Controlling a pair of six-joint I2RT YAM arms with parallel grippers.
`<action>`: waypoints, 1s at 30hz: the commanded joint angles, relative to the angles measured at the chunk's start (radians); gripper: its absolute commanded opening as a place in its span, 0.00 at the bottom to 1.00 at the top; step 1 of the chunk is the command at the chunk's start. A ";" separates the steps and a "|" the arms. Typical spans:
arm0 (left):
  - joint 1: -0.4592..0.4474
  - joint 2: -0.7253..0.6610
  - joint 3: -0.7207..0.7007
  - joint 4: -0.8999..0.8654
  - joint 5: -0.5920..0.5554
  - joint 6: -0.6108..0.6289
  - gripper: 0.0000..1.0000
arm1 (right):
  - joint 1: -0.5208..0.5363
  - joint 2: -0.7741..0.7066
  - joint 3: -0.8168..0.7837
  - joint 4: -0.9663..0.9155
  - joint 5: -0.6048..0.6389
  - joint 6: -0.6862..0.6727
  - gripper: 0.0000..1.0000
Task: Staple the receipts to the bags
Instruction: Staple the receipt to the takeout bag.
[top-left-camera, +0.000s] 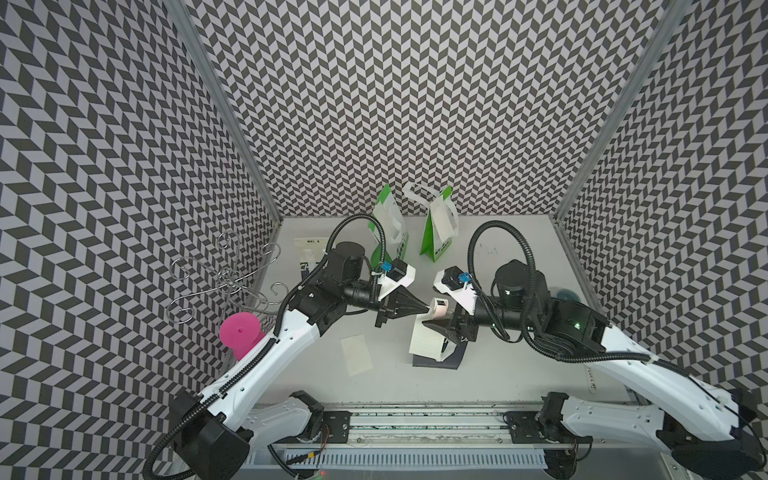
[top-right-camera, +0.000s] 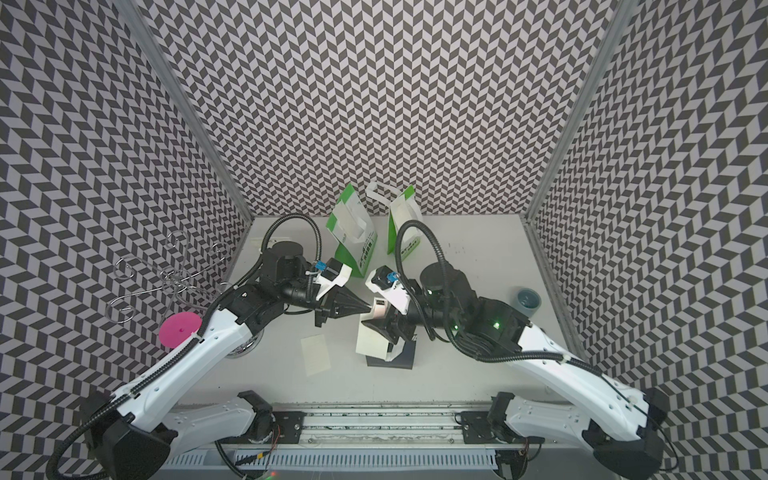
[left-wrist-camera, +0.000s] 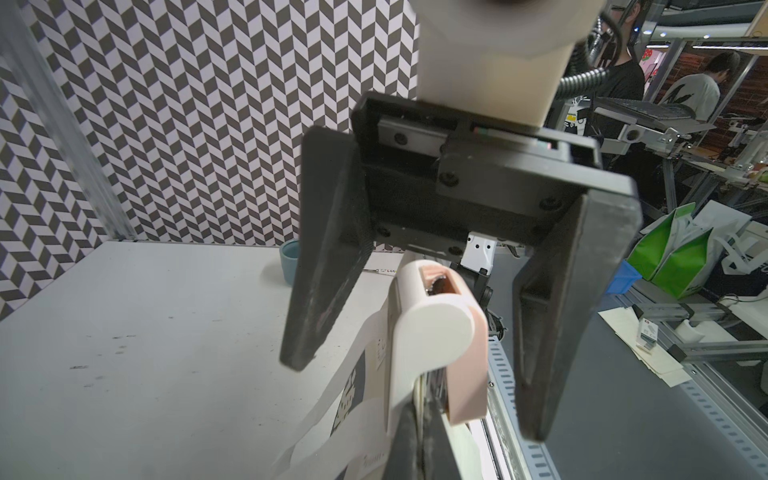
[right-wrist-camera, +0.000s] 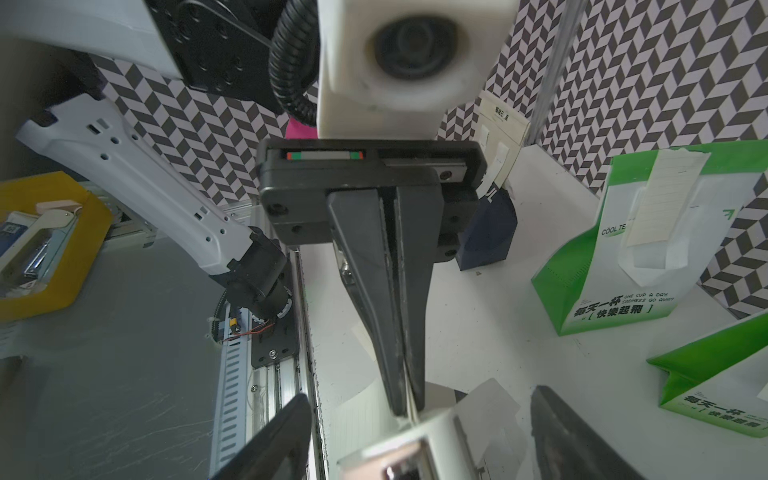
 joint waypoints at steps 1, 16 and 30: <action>-0.015 -0.034 0.010 -0.004 0.034 0.042 0.00 | -0.002 0.015 0.044 -0.035 -0.060 -0.063 0.78; -0.015 -0.052 0.008 0.051 0.124 0.004 0.00 | -0.004 0.034 0.015 -0.027 -0.080 -0.082 0.31; -0.017 -0.100 -0.059 0.213 0.104 -0.138 0.00 | -0.004 0.008 -0.021 0.116 0.042 0.004 0.63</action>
